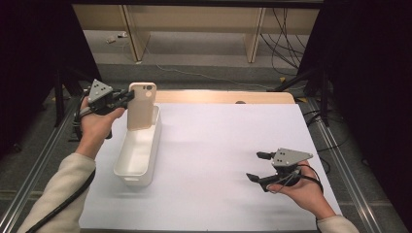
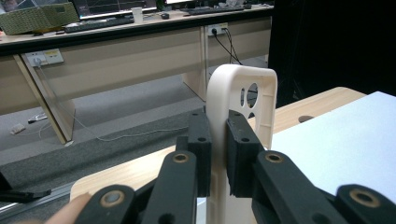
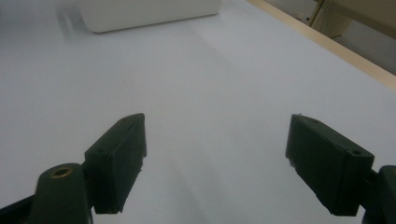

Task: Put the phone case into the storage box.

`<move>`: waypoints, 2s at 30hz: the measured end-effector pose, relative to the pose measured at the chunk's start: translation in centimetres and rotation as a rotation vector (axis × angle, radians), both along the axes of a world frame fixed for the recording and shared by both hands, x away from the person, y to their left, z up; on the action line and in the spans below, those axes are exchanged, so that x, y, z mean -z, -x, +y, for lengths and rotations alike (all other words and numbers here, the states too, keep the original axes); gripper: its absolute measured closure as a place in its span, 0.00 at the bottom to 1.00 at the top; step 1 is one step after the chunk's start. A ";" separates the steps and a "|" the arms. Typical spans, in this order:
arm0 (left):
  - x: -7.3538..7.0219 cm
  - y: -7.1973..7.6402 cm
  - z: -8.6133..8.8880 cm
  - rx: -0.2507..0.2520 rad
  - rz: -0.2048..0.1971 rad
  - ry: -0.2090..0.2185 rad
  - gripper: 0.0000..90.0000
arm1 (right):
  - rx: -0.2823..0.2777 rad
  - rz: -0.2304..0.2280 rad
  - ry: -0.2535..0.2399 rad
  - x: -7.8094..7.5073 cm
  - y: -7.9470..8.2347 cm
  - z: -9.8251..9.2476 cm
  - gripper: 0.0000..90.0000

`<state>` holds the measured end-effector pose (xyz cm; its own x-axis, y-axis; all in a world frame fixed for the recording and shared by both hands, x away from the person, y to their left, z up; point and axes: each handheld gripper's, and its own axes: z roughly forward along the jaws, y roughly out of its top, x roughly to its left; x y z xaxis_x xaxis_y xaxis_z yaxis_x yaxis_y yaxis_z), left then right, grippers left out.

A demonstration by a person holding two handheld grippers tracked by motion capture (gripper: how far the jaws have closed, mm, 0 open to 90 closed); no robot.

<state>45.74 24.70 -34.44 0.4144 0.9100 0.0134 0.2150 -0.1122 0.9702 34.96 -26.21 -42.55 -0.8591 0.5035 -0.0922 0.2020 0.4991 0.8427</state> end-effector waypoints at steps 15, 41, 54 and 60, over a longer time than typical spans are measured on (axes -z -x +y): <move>0.4 -0.7 0.1 -0.008 0.001 -0.001 0.91 | -0.003 0.001 -0.001 0.0 0.0 0.0 0.24; 1.1 -1.8 -0.5 -0.007 -0.003 -0.009 0.91 | -0.005 0.001 -0.002 0.1 0.0 0.0 0.24; 1.4 -2.3 -0.5 -0.012 0.004 -0.011 0.91 | -0.004 0.001 -0.001 0.0 0.0 0.0 0.24; 1.4 -2.6 -0.5 -0.012 -0.002 -0.009 0.91 | -0.004 0.001 -0.001 0.0 0.0 0.0 0.24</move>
<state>48.29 24.21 -35.81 0.4037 0.9146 0.0228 0.2141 -0.1187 0.9696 35.00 -26.21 -42.59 -0.8613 0.4998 -0.0913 0.2003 0.4992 0.8430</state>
